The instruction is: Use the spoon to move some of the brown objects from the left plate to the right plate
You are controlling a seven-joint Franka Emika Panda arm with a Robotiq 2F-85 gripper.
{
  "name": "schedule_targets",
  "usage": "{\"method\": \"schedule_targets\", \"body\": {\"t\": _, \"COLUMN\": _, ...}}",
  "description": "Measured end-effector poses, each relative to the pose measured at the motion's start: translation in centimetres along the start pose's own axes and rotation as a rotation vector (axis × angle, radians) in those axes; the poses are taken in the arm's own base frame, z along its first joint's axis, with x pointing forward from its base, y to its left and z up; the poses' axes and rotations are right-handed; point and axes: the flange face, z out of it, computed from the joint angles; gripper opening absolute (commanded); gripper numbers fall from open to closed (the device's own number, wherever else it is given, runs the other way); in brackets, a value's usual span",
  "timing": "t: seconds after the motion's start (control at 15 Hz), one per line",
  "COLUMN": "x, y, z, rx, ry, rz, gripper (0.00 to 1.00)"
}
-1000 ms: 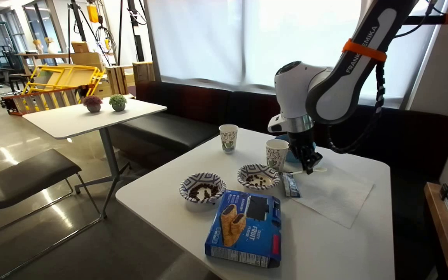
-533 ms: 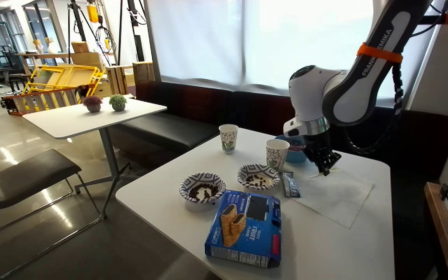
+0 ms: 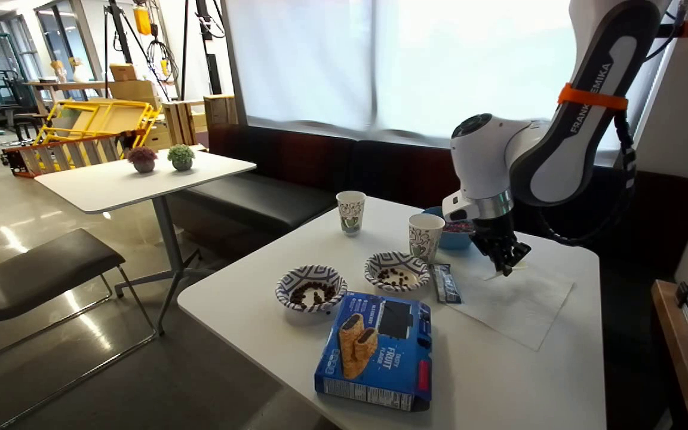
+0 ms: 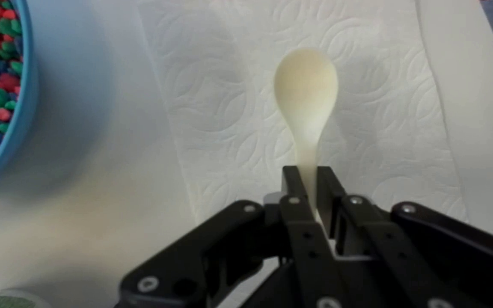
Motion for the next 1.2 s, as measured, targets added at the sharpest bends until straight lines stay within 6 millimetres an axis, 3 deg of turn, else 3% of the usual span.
{"method": "schedule_targets", "body": {"t": 0.33, "x": 0.8, "y": -0.3, "z": 1.3, "rx": -0.003, "ry": -0.018, "rz": 0.016, "gripper": 0.03}}
{"method": "schedule_targets", "body": {"t": 0.4, "x": 0.9, "y": -0.3, "z": 1.4, "rx": -0.004, "ry": -0.023, "rz": 0.018, "gripper": 0.39}}
{"method": "schedule_targets", "body": {"t": 0.53, "x": 1.1, "y": -0.4, "z": 1.6, "rx": -0.008, "ry": -0.03, "rz": 0.025, "gripper": 0.46}}
{"method": "schedule_targets", "body": {"t": 0.73, "x": 1.4, "y": -0.6, "z": 1.1, "rx": -0.012, "ry": -0.025, "rz": 0.03, "gripper": 0.68}}
{"method": "schedule_targets", "body": {"t": 1.0, "x": 1.6, "y": -1.0, "z": -1.6, "rx": -0.023, "ry": 0.008, "rz": 0.073, "gripper": 0.98}}
{"method": "schedule_targets", "body": {"t": 1.2, "x": 1.4, "y": -1.7, "z": -4.2, "rx": 0.062, "ry": 0.06, "rz": 0.219, "gripper": 1.0}}
